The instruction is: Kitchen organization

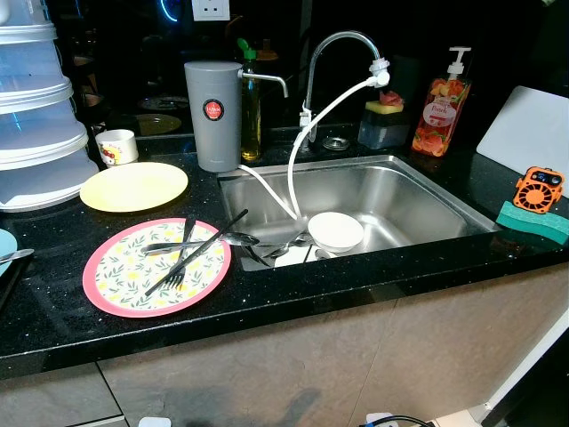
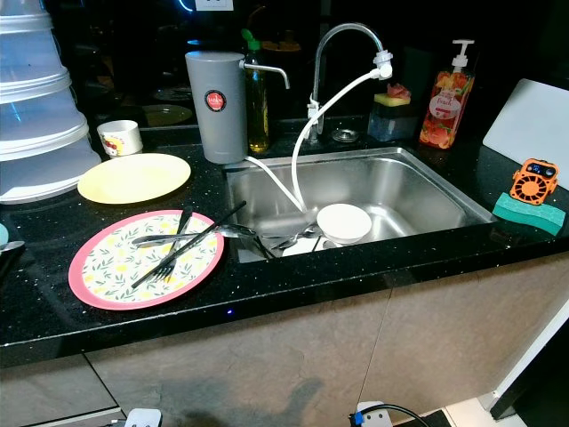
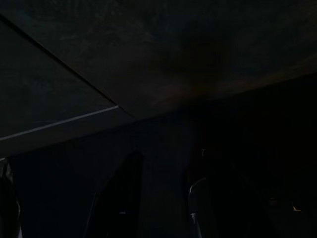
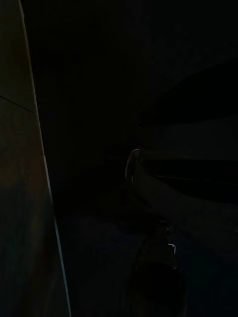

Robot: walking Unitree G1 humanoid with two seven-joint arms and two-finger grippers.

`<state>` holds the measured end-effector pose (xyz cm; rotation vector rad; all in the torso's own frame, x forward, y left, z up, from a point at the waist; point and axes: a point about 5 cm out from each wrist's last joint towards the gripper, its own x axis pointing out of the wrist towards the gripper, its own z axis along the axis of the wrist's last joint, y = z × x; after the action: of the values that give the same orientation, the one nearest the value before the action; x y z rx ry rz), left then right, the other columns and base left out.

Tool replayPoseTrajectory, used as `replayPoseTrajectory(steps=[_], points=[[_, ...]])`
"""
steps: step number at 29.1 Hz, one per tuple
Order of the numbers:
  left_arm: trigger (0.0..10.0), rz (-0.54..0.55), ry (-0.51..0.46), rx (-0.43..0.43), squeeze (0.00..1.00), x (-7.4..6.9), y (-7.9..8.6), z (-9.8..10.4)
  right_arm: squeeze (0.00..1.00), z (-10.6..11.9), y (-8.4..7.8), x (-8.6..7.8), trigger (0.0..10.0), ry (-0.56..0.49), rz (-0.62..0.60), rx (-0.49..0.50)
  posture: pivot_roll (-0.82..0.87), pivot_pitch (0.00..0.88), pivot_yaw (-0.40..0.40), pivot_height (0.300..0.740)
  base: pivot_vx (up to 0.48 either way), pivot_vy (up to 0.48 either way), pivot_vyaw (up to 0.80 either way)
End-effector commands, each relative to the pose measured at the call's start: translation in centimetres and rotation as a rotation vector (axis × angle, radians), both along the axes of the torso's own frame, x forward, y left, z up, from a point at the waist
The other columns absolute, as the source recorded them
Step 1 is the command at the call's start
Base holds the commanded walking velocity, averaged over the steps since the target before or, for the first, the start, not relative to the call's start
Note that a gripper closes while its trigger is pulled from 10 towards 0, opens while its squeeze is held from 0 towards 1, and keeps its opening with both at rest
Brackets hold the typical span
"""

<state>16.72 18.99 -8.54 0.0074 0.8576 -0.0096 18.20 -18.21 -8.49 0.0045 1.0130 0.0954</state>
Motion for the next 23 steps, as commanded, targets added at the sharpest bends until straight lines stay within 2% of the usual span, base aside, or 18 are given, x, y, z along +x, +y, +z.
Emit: replayPoseTrajectory(steps=[1, 23], points=[[10.0, -0.009, 0.013, 0.016, 0.00, -0.27, 0.54, -0.07, 0.00, 0.02, 0.03, 0.06, 10.0, 0.001, 0.005, -0.005, 0.02, 0.000, -0.011, 0.740, 0.000, 0.000, 0.00], [10.0, -0.001, 0.011, 0.014, 0.00, -0.28, 0.53, -0.07, 0.00, -0.12, -0.20, -0.28, 10.0, 0.009, -0.003, -0.006, 0.03, 0.000, -0.016, 0.740, 0.000, 0.000, 0.00]])
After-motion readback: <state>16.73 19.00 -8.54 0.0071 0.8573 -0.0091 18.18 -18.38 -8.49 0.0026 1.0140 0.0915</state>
